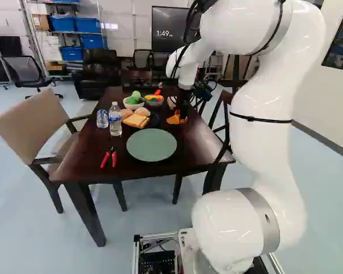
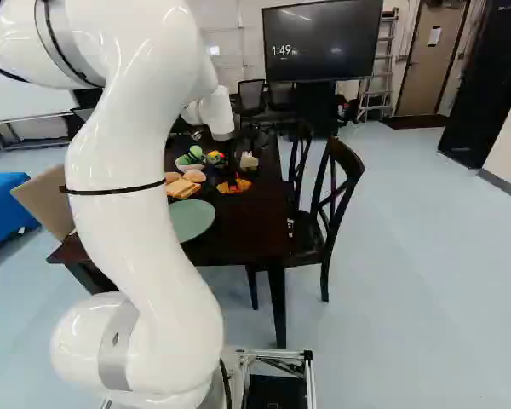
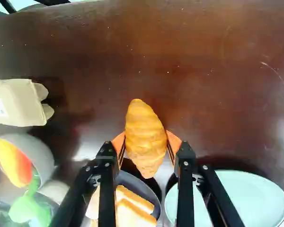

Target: Move the croissant to the empty plate

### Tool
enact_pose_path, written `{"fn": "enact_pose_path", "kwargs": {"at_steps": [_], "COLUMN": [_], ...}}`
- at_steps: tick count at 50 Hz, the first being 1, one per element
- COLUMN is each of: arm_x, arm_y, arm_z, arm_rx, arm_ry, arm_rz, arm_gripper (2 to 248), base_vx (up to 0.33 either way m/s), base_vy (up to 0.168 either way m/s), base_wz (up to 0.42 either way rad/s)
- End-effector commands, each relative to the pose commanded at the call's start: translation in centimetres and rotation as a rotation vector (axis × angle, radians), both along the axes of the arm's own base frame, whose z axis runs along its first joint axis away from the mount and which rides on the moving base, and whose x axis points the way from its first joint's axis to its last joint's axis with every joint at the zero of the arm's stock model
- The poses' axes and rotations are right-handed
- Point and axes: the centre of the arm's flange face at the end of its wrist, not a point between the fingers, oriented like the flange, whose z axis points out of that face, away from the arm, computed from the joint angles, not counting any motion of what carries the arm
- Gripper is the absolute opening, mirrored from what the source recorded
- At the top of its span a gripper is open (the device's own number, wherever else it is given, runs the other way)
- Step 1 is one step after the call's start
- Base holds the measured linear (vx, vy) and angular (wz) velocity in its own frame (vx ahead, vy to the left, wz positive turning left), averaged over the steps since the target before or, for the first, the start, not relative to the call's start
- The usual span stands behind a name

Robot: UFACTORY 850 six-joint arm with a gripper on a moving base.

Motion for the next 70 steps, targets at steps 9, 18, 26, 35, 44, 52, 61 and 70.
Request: {"fn": "enact_pose_path", "kwargs": {"at_steps": [9,18,26,35,44,52,61,70], "arm_x": [-0.5,-0.9,-1.4,-1.9,-2.9,-3.9,-5.2,-6.8], "arm_y": [0.0,0.3,1.5,3.2,4.9,6.2,7.5,8.6], "arm_z": [1.3,2.6,3.8,4.1,4.1,4.1,4.1,4.1], "arm_rx": [0.001,0.001,0.003,0.004,0.004,0.005,0.005,0.005], "arm_ry": [-0.021,-0.042,-0.061,-0.065,-0.061,-0.056,-0.05,-0.044], "arm_rz": [0.0,0.005,0.027,0.058,0.088,0.113,0.141,0.166], "arm_gripper": [133,133,133,133,133,133,133,133], "base_vx": [0.0,0.0,0.0,0.0,0.0,0.0,0.0,0.0], "base_vy": [0.0,0.0,0.0,0.0,0.0,0.0,0.0,0.0], "base_wz": [0.0,0.0,0.0,0.0,0.0,0.0,0.0,0.0]}}
